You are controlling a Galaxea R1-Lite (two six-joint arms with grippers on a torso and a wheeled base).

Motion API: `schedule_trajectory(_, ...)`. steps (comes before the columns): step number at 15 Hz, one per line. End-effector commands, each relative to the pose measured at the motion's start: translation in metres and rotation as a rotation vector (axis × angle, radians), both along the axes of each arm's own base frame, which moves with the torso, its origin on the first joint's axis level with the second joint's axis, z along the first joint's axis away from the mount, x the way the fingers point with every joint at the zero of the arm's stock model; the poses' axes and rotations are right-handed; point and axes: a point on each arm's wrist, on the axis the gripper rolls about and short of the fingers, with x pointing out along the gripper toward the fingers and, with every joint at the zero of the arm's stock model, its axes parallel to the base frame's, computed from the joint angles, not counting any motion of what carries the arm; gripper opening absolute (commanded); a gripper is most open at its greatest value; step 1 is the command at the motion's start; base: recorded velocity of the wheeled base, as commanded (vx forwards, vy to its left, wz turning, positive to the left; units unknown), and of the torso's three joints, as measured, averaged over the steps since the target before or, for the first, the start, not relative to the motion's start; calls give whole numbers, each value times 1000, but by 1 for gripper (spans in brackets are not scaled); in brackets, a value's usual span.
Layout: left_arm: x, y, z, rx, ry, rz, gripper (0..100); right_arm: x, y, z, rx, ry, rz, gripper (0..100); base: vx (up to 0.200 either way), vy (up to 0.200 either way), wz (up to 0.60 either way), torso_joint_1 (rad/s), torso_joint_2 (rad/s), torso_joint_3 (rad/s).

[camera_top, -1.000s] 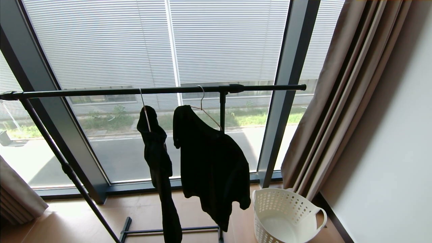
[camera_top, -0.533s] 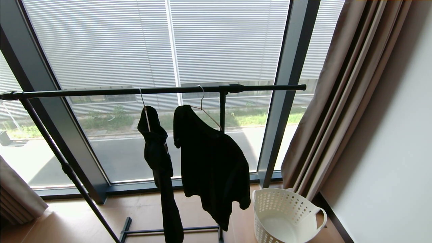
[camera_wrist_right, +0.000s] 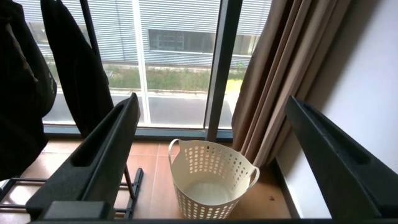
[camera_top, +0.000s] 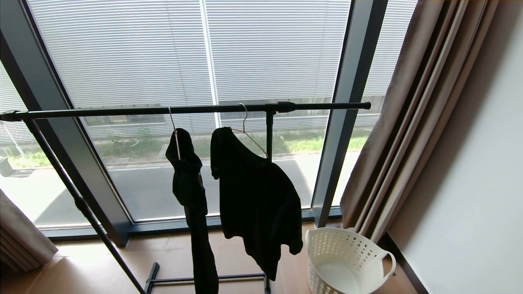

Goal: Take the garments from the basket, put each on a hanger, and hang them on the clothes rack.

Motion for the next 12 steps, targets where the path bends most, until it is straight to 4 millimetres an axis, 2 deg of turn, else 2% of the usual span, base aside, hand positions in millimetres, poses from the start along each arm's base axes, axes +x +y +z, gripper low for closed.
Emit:
schedule_trajectory(1,0,0,-3,35,34,-18,100,0,0,0,-1,-1,1,100,0,0,0,0,0,0)
schedule_trajectory(4,0,-1,-2,38,37,-20,100,0,0,0,-2,-1,1,100,0,0,0,0,0,0)
schedule_trajectory(6,0,0,-3,-36,37,-13,100,0,0,0,4,-2,1,100,0,0,0,0,0,0)
schedule_trajectory(12,0,0,-2,-39,34,-11,100,0,0,0,-1,1,2,100,0,0,0,0,0,0)
